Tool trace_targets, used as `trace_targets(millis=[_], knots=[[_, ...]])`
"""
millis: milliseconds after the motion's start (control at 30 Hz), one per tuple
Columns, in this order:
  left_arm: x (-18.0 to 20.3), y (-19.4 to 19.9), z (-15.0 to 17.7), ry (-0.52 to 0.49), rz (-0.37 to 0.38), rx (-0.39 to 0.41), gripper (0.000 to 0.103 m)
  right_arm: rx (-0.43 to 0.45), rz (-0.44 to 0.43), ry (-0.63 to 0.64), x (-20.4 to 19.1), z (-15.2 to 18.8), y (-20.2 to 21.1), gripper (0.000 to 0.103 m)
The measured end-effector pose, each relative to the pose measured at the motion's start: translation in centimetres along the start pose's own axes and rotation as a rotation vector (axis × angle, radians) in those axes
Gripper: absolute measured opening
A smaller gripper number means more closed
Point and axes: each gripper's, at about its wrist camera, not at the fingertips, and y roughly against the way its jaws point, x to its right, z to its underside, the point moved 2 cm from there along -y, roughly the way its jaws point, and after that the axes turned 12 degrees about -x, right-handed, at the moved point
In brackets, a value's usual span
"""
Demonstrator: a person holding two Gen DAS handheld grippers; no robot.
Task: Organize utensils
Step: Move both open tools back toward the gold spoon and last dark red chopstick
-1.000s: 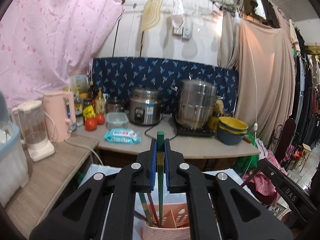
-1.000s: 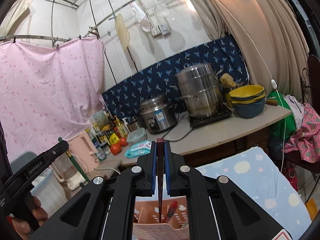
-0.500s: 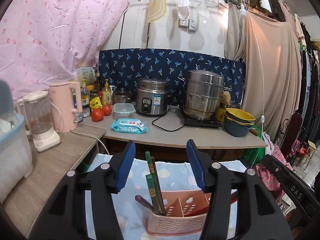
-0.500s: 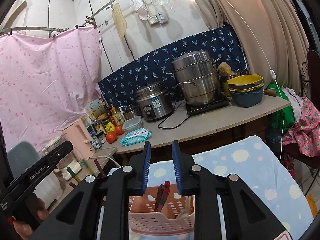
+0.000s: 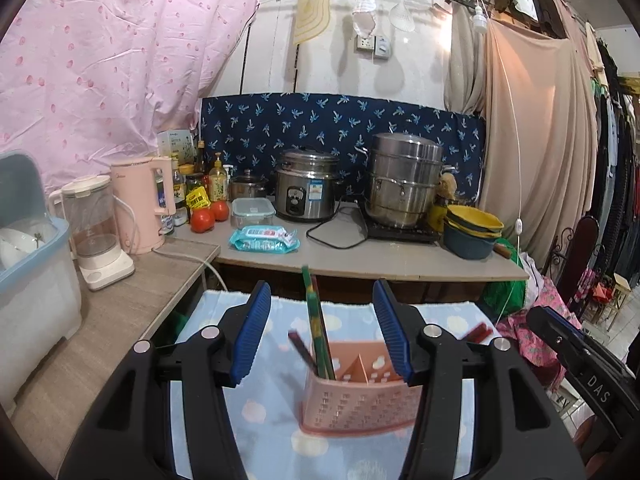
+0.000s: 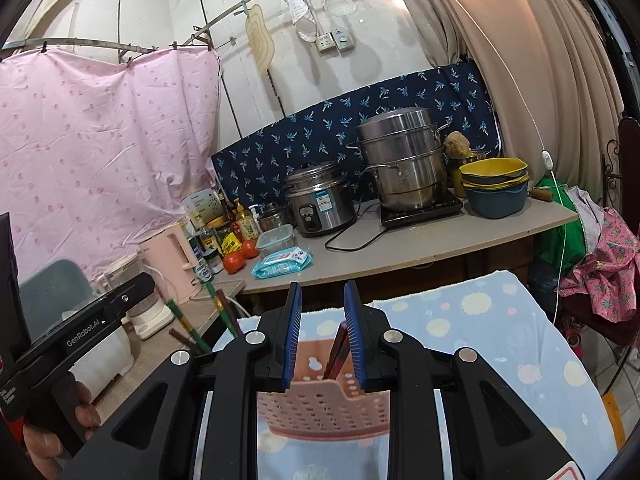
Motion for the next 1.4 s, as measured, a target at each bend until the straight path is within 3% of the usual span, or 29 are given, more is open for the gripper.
trace_targets(millis=[633,1067,1400], knots=[[-0.9,2.1,9.3,0.002,-0.002,-0.151,0.051,-0.145,0.010,0.014,-0.5,10.1,3.9,0.023],[-2.5,3.0,19.6,0.033,0.012,-0.332,0.051,-0.324,0.020,-0.008,-0.1,19.2,5.4,0.023],[-3.2,4.5,26.0,0.034,-0.004,-0.445,0.051,-0.476,-0.013,-0.009,-2.2,27.0,6.7,0.023]])
